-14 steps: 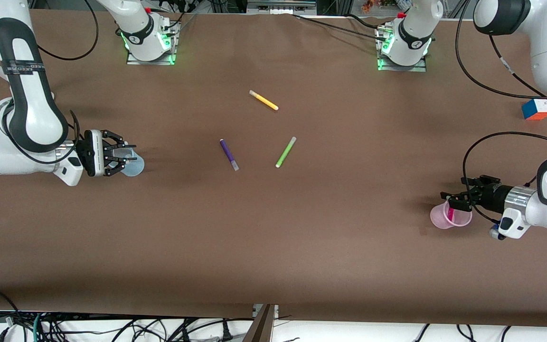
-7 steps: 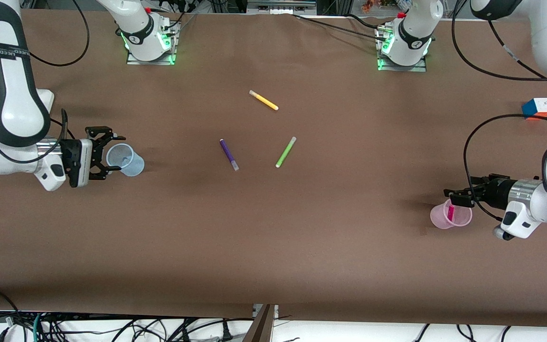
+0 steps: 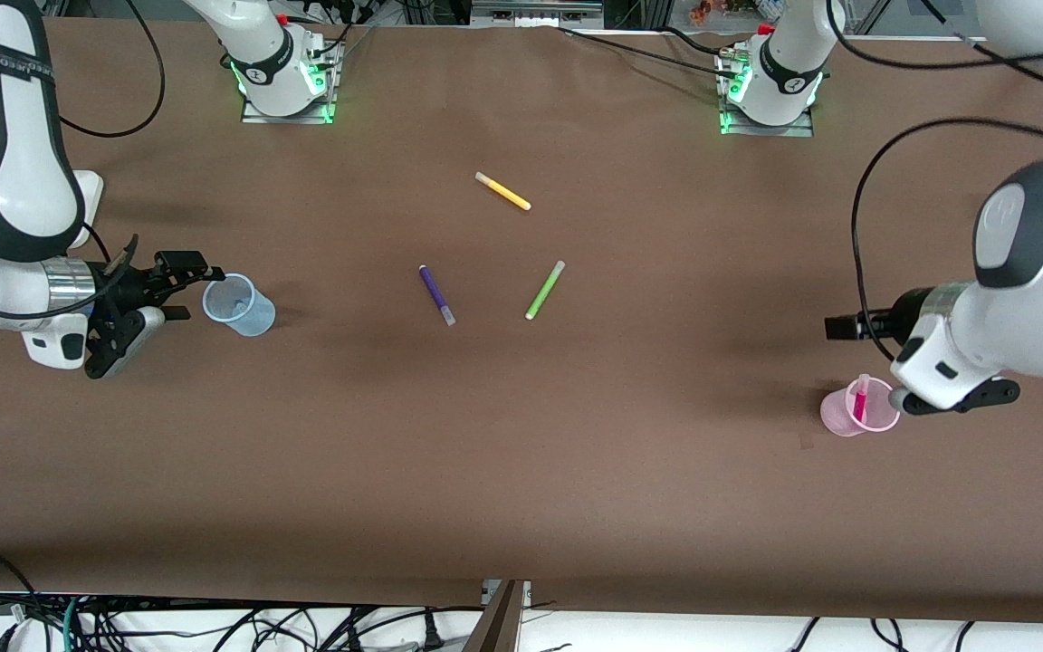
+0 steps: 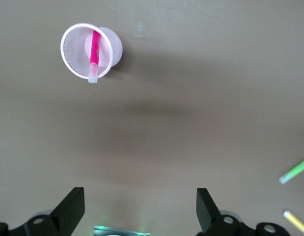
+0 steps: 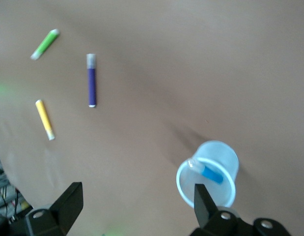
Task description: Place pink and blue markers in matching cups
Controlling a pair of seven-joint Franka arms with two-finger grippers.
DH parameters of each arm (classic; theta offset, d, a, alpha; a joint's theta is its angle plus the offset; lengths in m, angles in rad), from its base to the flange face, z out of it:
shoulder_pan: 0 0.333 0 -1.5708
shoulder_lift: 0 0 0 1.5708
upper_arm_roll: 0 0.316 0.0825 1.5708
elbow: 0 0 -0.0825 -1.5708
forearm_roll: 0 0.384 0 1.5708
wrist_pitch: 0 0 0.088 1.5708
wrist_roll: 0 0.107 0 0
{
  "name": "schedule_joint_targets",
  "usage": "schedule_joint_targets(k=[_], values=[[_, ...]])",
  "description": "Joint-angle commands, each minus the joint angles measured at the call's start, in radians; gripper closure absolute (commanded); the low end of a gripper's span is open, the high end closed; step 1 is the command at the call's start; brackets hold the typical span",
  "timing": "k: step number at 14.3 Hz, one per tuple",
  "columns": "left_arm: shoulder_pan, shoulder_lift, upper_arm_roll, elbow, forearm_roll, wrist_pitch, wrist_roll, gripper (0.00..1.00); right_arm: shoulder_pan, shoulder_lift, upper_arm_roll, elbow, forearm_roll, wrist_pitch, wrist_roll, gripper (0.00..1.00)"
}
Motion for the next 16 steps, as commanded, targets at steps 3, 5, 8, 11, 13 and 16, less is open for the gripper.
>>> schedule_joint_targets(k=[3,5,8,11,13,16], values=[[0.006,-0.174,0.015,-0.108,0.021,0.001,0.177,0.0,0.08,-0.007,0.001,0.058,-0.231,-0.036,0.4,0.0],[0.003,-0.213,0.0,-0.133,0.026,0.004,0.182,0.0,0.081,-0.039,0.003,0.048,-0.236,-0.044,0.506,0.0],[-0.003,-0.405,-0.004,-0.437,0.025,0.25,0.185,0.0,0.078,-0.119,0.021,0.019,-0.242,-0.052,0.595,0.0],[-0.005,-0.541,0.028,-0.639,0.023,0.439,0.18,0.0,0.072,-0.188,0.021,0.016,-0.251,-0.086,0.592,0.0],[-0.028,-0.563,0.047,-0.654,0.021,0.475,0.179,0.0,0.063,-0.258,0.021,0.016,-0.302,-0.095,0.595,0.0],[-0.06,-0.567,0.104,-0.648,0.014,0.513,0.18,0.0,0.063,-0.337,0.023,0.013,-0.334,-0.109,0.595,0.0]])
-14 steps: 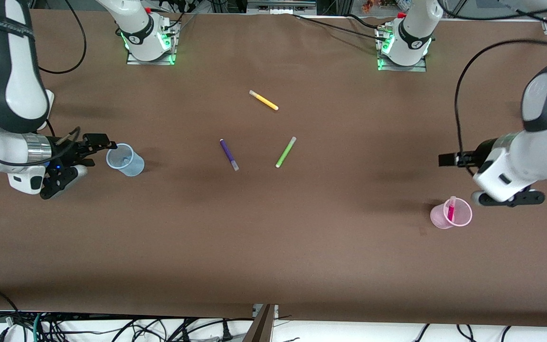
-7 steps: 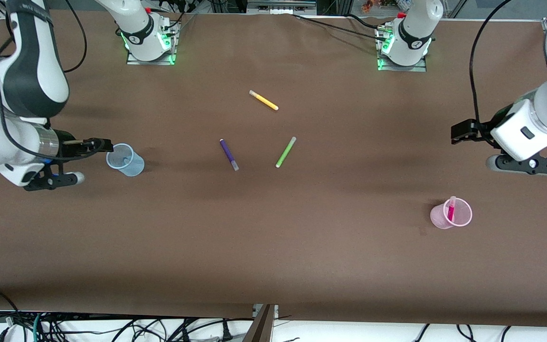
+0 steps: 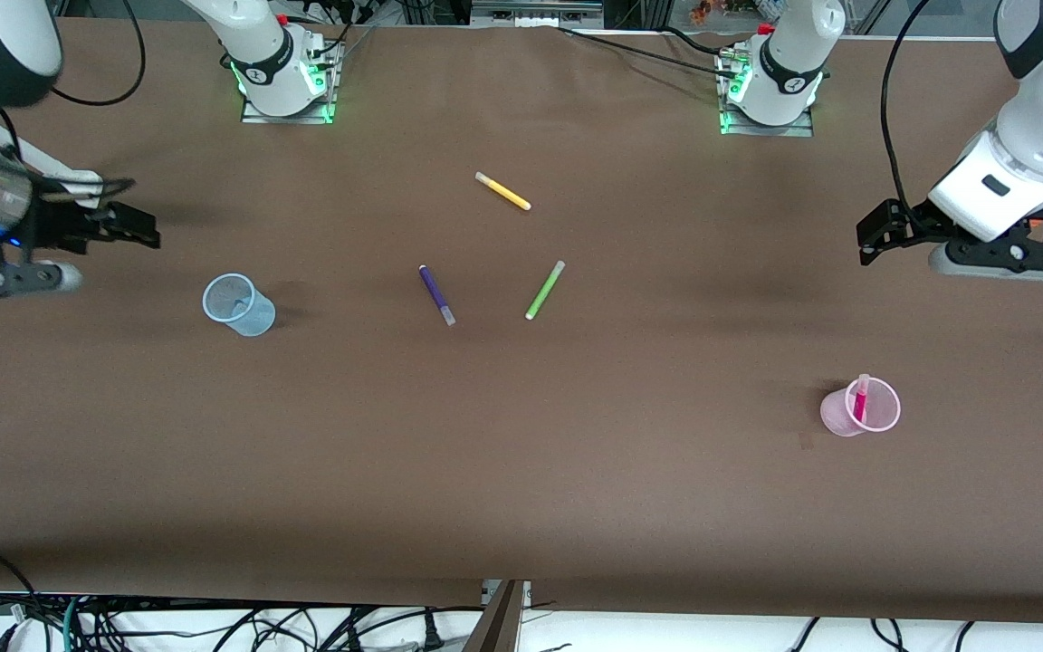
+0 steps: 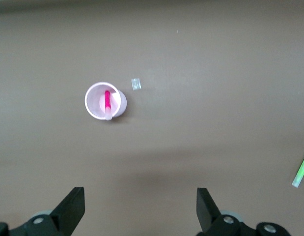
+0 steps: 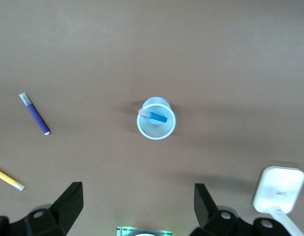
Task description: Place pink and blue markers in matching cups
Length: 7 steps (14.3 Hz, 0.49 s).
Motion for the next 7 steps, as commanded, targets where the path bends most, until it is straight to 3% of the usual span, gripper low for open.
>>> schedule_joint_targets(k=[1,7], values=[[-0.025,-0.035,0.055,-0.033,0.011,0.028,0.016,0.0,-0.02,-0.089,0.017,-0.036,-0.027,-0.007,0.019,0.0],[0.01,-0.034,0.058,0.046,0.007,-0.132,0.022,0.0,-0.046,-0.126,0.014,-0.034,-0.025,-0.099,0.028,0.0]])
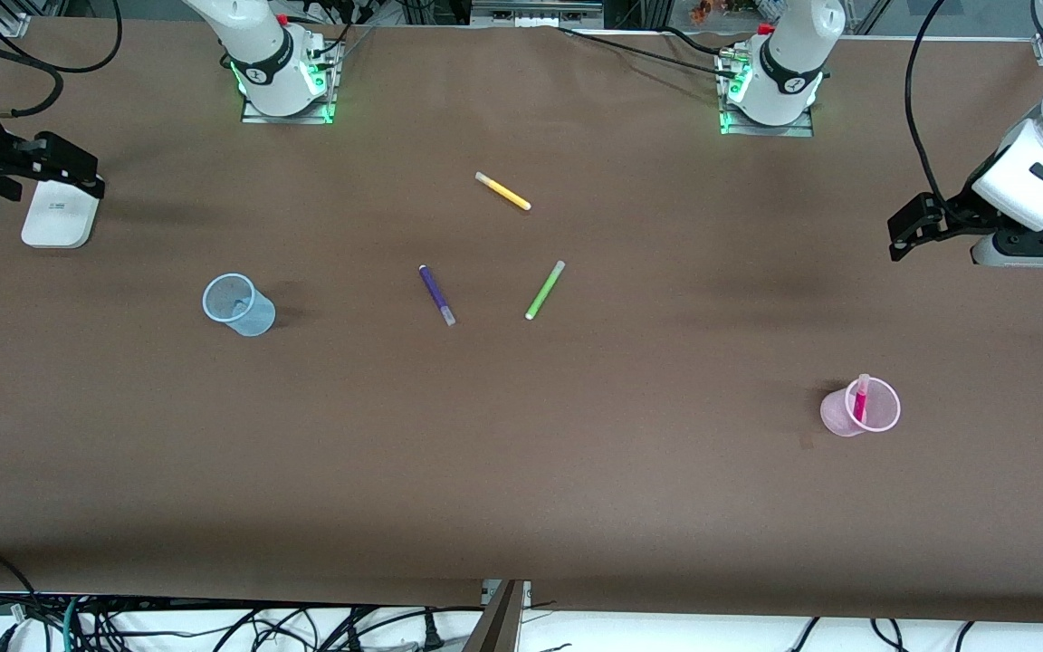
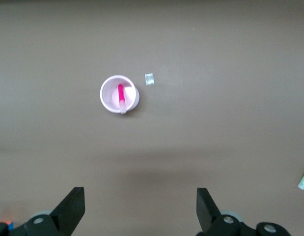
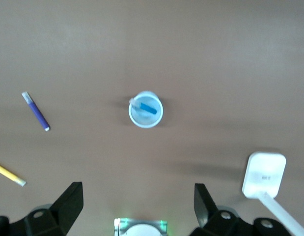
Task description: Place pink and blue markers in matching cups
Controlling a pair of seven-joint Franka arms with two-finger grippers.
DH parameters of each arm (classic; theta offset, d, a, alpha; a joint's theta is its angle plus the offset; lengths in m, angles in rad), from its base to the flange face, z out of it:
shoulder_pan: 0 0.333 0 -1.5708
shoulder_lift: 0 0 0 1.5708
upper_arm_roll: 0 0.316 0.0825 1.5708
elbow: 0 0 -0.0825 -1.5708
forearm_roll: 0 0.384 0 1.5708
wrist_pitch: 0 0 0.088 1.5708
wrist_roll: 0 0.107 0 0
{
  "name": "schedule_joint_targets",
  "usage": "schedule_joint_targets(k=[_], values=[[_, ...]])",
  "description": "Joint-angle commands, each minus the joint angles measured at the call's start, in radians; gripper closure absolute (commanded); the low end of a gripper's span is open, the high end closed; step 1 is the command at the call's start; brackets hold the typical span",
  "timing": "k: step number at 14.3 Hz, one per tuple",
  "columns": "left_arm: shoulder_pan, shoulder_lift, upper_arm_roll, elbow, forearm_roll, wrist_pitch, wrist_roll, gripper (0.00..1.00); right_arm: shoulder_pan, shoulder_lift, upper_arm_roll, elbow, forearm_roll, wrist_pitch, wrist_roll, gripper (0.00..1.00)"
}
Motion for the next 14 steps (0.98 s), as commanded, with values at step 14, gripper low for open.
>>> schedule_joint_targets(k=[14], values=[[0.019,-0.025,0.002,0.062,-0.022,-0.152,0.063,0.0,-0.014,0.019,-0.025,0.033,-0.013,-0.061,0.017,0.0]])
